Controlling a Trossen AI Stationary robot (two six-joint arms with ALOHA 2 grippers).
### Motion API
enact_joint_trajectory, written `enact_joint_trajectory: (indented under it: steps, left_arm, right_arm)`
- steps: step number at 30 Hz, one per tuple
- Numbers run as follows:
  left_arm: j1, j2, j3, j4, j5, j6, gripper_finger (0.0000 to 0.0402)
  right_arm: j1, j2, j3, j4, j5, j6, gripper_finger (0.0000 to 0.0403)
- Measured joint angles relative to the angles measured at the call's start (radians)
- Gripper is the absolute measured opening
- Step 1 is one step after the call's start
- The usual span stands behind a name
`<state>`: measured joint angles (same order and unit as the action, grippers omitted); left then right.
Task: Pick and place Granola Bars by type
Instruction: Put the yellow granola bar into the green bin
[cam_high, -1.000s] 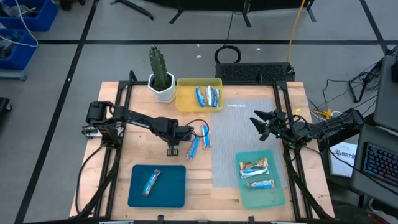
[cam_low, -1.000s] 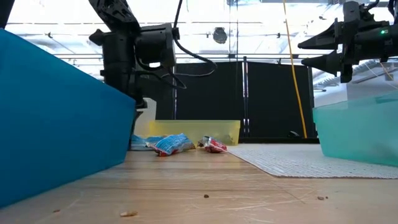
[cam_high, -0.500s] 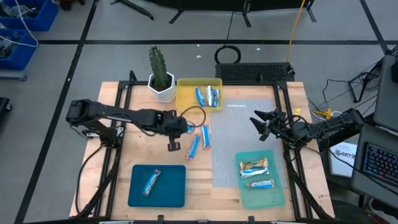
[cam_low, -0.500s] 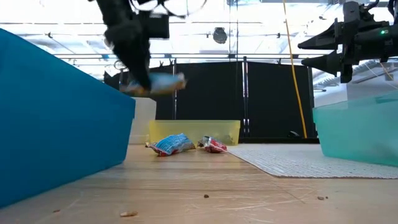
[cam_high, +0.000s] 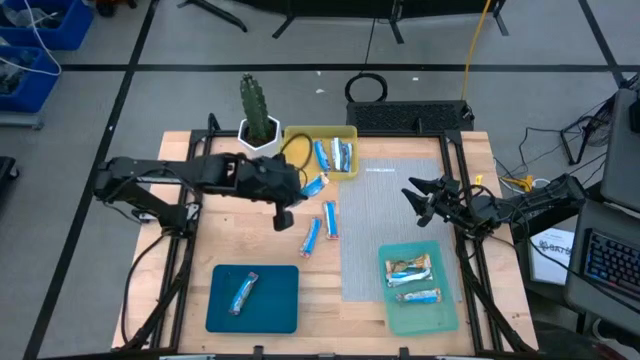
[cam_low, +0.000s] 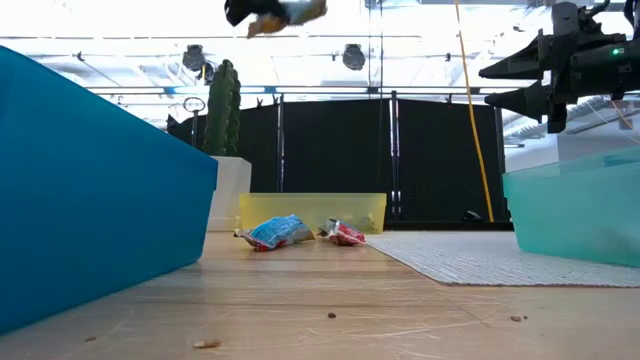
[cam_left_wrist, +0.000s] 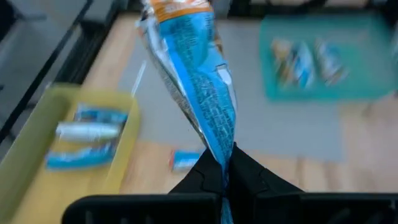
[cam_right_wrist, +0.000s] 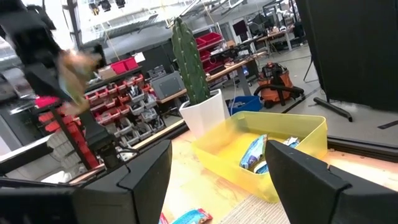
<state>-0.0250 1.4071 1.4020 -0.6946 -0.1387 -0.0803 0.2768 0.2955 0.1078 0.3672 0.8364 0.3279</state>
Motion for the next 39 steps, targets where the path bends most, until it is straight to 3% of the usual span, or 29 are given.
enact_joint_trajectory:
  steps: [10,16,19,26,31,34,39]
  left_arm:
    - [0.000,0.001,0.070,0.343,0.052,-0.097,0.0006]
    - [0.000,0.001,0.070,0.439,0.004,-0.130,0.0006]
    - [0.000,0.001,0.070,0.482,-0.020,-0.128,0.0006]
    - [-0.001,0.001,0.070,0.595,-0.020,-0.096,0.0006]
    - [-0.004,0.001,0.070,0.644,-0.019,-0.081,0.0006]
    - [-0.010,0.001,0.070,0.648,-0.019,-0.080,0.0006]
    - [-0.023,0.001,0.070,0.647,-0.019,-0.080,0.0006]
  right_arm:
    - [0.000,0.000,0.000,0.001,0.000,0.000,0.0251]
    - [0.000,0.000,0.000,0.049,-0.005,0.021,0.0251]
    - [-0.001,0.000,0.000,0.117,-0.089,0.003,0.0251]
    - [-0.001,0.001,0.002,0.275,-0.432,-0.082,0.0251]
    - [0.000,0.029,0.077,0.271,-0.481,-0.067,0.0251]
    - [0.000,0.080,0.171,0.272,-0.529,-0.161,0.0251]
    - [-0.002,0.191,0.347,0.250,-0.504,-0.267,0.0251]
